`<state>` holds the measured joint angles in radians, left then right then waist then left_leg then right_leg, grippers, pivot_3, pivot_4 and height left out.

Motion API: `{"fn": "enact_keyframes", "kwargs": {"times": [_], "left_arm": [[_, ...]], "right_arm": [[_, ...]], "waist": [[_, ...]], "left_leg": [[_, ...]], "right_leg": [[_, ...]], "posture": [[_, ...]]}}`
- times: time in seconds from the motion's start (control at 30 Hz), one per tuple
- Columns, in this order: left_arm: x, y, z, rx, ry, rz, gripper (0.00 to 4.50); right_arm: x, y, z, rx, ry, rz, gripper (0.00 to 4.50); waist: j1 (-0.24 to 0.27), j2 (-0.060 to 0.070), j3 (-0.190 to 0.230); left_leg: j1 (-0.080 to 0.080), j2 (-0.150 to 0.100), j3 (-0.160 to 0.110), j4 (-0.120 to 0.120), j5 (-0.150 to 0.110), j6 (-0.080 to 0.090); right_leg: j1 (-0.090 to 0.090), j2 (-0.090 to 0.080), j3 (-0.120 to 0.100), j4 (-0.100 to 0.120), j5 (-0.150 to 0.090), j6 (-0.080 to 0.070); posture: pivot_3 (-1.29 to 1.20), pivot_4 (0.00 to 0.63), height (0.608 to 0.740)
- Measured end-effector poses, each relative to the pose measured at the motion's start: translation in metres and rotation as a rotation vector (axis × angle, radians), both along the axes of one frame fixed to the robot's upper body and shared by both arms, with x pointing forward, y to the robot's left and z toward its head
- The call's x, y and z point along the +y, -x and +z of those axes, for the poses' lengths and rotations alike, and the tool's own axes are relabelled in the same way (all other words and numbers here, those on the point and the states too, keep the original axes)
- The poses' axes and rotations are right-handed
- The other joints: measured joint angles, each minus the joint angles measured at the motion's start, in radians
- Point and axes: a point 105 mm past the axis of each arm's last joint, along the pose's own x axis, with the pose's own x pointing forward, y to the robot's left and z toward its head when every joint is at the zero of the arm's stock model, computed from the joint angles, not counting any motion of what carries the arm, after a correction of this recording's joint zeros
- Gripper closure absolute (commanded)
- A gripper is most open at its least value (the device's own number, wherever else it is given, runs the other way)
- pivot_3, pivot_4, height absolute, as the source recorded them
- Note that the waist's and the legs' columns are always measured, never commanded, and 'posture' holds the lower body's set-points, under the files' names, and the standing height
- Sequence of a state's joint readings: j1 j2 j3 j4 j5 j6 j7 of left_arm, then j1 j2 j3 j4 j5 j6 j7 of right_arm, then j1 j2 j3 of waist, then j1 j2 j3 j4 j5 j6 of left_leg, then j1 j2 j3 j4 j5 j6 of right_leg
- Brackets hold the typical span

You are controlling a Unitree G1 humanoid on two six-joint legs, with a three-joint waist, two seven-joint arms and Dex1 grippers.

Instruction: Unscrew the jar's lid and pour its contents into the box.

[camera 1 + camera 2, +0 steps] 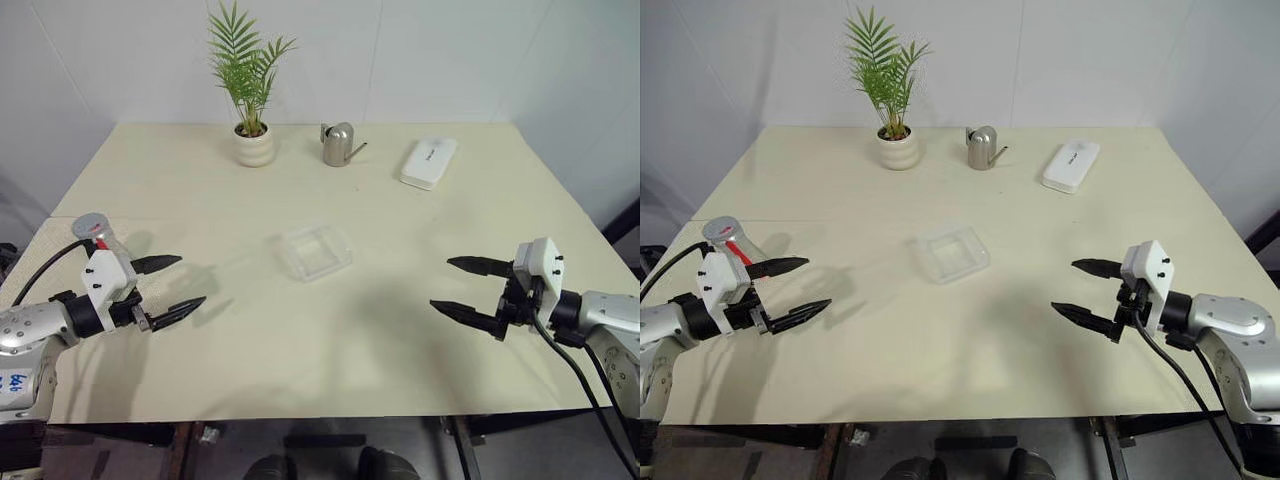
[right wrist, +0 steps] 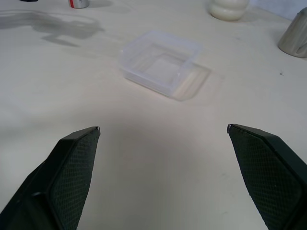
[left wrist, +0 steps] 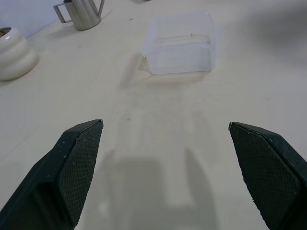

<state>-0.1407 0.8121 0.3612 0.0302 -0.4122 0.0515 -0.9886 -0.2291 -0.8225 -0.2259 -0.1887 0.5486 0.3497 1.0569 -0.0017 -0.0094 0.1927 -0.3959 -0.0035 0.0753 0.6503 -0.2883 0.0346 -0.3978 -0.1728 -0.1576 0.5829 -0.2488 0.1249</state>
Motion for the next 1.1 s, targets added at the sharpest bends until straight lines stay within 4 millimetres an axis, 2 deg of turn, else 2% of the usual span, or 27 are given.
{"fn": "enact_keyframes", "kwargs": {"times": [0.23, 0.3, 0.5, 0.57, 0.67, 0.8, 0.93, 1.1], "left_arm": [[0.009, 0.016, -0.010, -0.017, 0.101, 0.174, 0.02], [0.017, 0.017, -0.013, -0.050, 0.181, 0.307, 0.02], [0.035, 0.016, -0.024, -0.143, 0.405, 0.770, 0.02], [0.040, 0.010, -0.030, -0.151, 0.458, 0.900, 0.02], [0.043, -0.003, -0.023, -0.206, 0.512, 1.030, 0.02], [0.038, -0.024, -0.021, -0.238, 0.555, 1.143, 0.02], [0.039, -0.041, -0.025, -0.231, 0.546, 1.236, 0.02], [0.053, -0.050, -0.014, -0.292, 0.519, 1.343, 0.02]], "right_arm": [[0.021, -0.013, -0.009, 0.020, -0.022, 0.069, 0.00], [0.032, -0.019, -0.005, 0.010, -0.054, 0.095, 0.00], [0.083, -0.031, 0.023, -0.063, -0.166, 0.206, 0.00], [0.100, -0.034, 0.029, -0.062, -0.199, 0.227, 0.00], [0.120, -0.037, 0.031, -0.038, -0.226, 0.235, 0.00], [0.149, -0.038, 0.030, -0.016, -0.238, 0.254, 0.00], [0.160, -0.043, 0.030, -0.019, -0.203, 0.233, 0.00], [0.168, -0.051, 0.027, -0.007, -0.221, 0.197, 0.00]], "waist": [[0.001, 0.000, 0.000], [0.001, 0.000, 0.000], [0.003, 0.000, 0.000], [0.012, -0.001, 0.000], [0.027, -0.001, -0.001], [0.028, -0.002, -0.001], [0.025, -0.003, -0.002], [0.019, -0.004, -0.002]], "left_leg": [[0.003, 0.001, 0.002, 0.000, -0.001, -0.001], [0.003, 0.001, 0.002, 0.000, -0.001, 0.000], [0.004, 0.002, 0.002, 0.001, -0.001, -0.001], [0.004, 0.002, 0.001, 0.002, -0.001, -0.001], [0.003, 0.002, 0.001, 0.003, -0.001, -0.001], [0.003, 0.001, 0.002, 0.004, -0.001, 0.000], [-0.001, 0.002, 0.002, 0.004, -0.002, -0.001], [-0.002, 0.003, 0.005, 0.004, -0.002, -0.001]], "right_leg": [[0.001, 0.001, 0.002, 0.000, 0.000, 0.000], [0.001, 0.001, 0.002, 0.001, 0.000, -0.001], [0.002, 0.001, 0.003, 0.002, 0.001, -0.002], [0.002, 0.001, 0.002, 0.003, 0.001, -0.002], [0.002, 0.001, 0.002, 0.003, 0.002, -0.003], [0.002, 0.001, 0.002, 0.002, 0.002, -0.003], [-0.002, 0.002, 0.001, 0.002, 0.002, -0.003], [-0.005, 0.003, 0.001, 0.003, 0.002, -0.003]], "posture": [[0.00, 0.150, 0.740], [0.00, 0.150, 0.740], [0.00, 0.150, 0.740], [0.00, 0.150, 0.740], [0.00, 0.150, 0.740], [0.00, 0.150, 0.740], [0.00, 0.150, 0.740], [0.00, 0.150, 0.740]]}}
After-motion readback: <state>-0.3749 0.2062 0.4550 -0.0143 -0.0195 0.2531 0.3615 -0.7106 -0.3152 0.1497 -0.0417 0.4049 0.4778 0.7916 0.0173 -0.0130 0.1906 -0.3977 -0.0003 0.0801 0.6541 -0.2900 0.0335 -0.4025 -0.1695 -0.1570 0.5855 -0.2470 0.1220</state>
